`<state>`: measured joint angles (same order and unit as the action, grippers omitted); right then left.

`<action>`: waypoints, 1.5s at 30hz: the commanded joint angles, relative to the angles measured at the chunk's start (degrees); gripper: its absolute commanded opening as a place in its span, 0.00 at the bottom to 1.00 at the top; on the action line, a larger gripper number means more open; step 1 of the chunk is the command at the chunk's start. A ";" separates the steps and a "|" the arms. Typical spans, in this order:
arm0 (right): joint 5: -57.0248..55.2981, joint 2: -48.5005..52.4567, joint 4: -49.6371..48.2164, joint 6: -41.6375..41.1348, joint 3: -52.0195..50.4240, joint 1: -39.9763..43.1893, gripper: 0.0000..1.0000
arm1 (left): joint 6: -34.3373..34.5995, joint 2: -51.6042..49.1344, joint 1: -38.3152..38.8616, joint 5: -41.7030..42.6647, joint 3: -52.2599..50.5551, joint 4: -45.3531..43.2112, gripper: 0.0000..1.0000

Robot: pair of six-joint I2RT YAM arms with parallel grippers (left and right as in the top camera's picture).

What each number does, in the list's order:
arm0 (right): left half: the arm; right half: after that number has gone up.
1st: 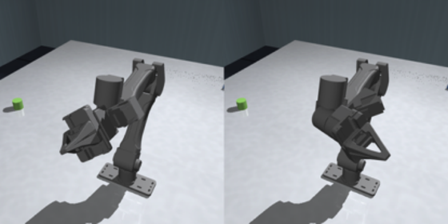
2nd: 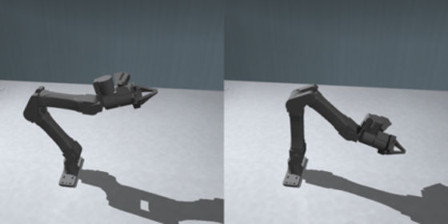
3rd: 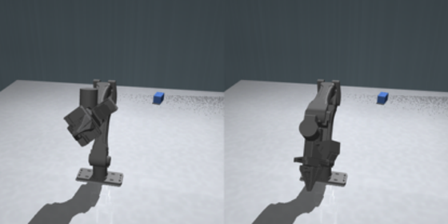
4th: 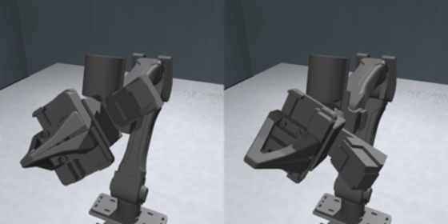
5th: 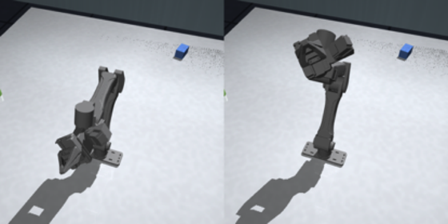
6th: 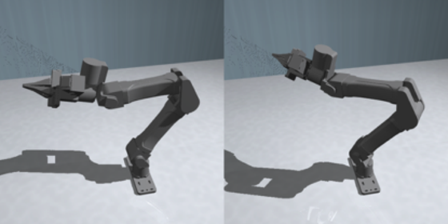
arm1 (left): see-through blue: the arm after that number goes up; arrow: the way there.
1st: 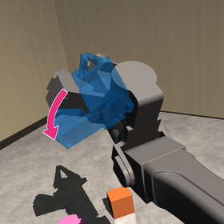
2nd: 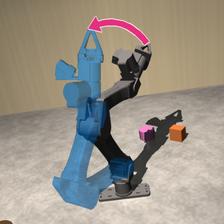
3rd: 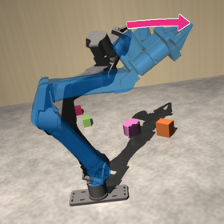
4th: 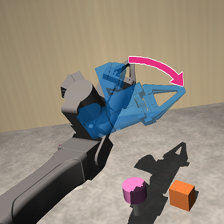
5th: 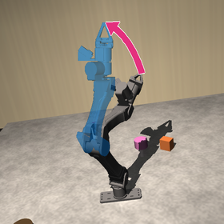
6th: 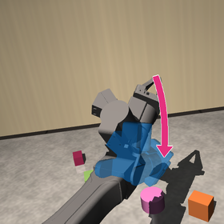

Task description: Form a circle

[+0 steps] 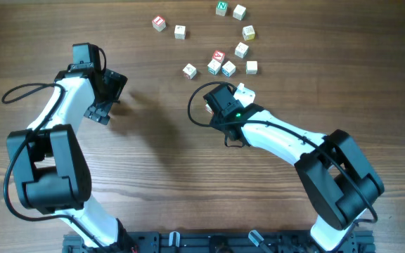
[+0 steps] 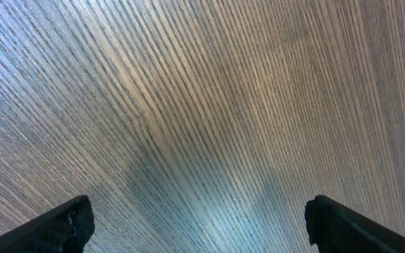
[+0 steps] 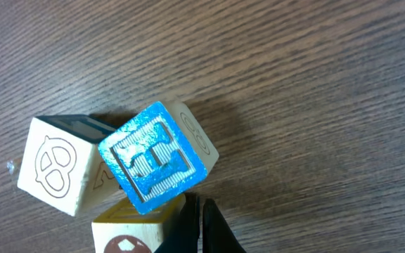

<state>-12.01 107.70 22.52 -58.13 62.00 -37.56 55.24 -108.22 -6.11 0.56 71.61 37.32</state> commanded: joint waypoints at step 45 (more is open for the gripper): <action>4.39 0.85 -2.43 2.60 -0.61 2.08 0.05 | 0.55 -0.76 -0.07 0.04 0.17 0.00 1.00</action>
<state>-8.56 107.70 20.67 -57.19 62.00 -35.57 55.24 -108.22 -6.11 0.56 71.61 37.32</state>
